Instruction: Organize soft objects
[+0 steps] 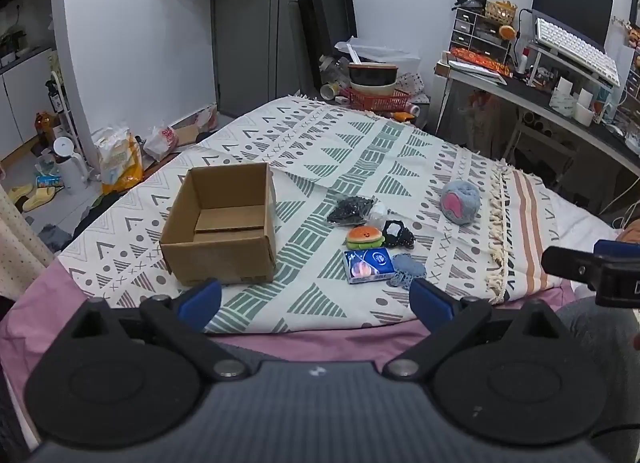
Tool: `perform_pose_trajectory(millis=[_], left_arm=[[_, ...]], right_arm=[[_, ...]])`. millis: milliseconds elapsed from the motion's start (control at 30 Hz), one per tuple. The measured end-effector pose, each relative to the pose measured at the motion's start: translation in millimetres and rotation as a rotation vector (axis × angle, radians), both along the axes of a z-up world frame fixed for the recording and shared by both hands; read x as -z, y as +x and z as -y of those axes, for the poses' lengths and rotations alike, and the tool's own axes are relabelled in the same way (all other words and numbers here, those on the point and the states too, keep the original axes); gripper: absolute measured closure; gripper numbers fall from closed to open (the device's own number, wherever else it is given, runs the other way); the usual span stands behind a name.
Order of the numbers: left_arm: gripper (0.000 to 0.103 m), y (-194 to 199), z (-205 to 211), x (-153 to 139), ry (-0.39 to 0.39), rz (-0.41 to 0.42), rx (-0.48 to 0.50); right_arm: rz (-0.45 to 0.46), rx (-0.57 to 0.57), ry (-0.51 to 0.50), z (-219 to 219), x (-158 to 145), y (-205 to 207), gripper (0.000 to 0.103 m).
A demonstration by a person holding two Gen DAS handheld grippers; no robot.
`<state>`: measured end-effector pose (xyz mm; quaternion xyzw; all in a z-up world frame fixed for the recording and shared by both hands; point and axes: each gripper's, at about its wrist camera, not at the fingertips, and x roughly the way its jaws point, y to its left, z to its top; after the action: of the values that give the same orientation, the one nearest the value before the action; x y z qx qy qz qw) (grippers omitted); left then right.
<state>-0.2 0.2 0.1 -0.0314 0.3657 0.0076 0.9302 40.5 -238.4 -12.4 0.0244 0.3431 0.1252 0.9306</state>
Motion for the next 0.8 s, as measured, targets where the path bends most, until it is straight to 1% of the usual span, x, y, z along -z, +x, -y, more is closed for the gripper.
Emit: perform_pose_trajectory(millis=[67, 133, 200, 300, 400, 433, 500, 800], left_arm=[[0.003, -0.4, -0.3, -0.3, -0.008, 0.005, 0.003], [0.003, -1.3, -0.6, -0.6, -0.003, 0.006, 0.004], [0.003, -2.4, -1.1, -1.0, 0.0, 0.004, 0.006], [0.003, 0.3, 3.3, -13.5, 0.002, 0.004, 0.008], [0.003, 0.2, 2.3, -17.4, -0.009, 0.005, 0.006], [0.003, 0.4, 0.8, -10.1, -0.013, 0.004, 0.007], [0.003, -1.1, 3.0, -6.3, -0.012, 0.002, 0.007], [0.003, -1.8, 5.7, -3.9, -0.016, -0.006, 0.012]], right_arm=[[0.001, -0.002, 0.0, -1.1, -0.4, 0.9, 0.0], [0.0, -0.001, 0.004, 5.1, -3.9, 1.5, 0.0], [0.015, 0.003, -0.002, 1.8, -2.8, -2.4, 0.0], [0.012, 0.012, -0.001, 2.7, 0.1, -4.5, 0.0], [0.011, 0.004, -0.012, -0.2, -3.8, -6.1, 0.0], [0.009, 0.0, -0.015, -1.4, -3.9, -5.7, 0.0], [0.006, -0.004, -0.017, -1.4, -3.8, -5.2, 0.0], [0.004, -0.013, -0.023, -4.1, -7.4, -6.3, 0.0]])
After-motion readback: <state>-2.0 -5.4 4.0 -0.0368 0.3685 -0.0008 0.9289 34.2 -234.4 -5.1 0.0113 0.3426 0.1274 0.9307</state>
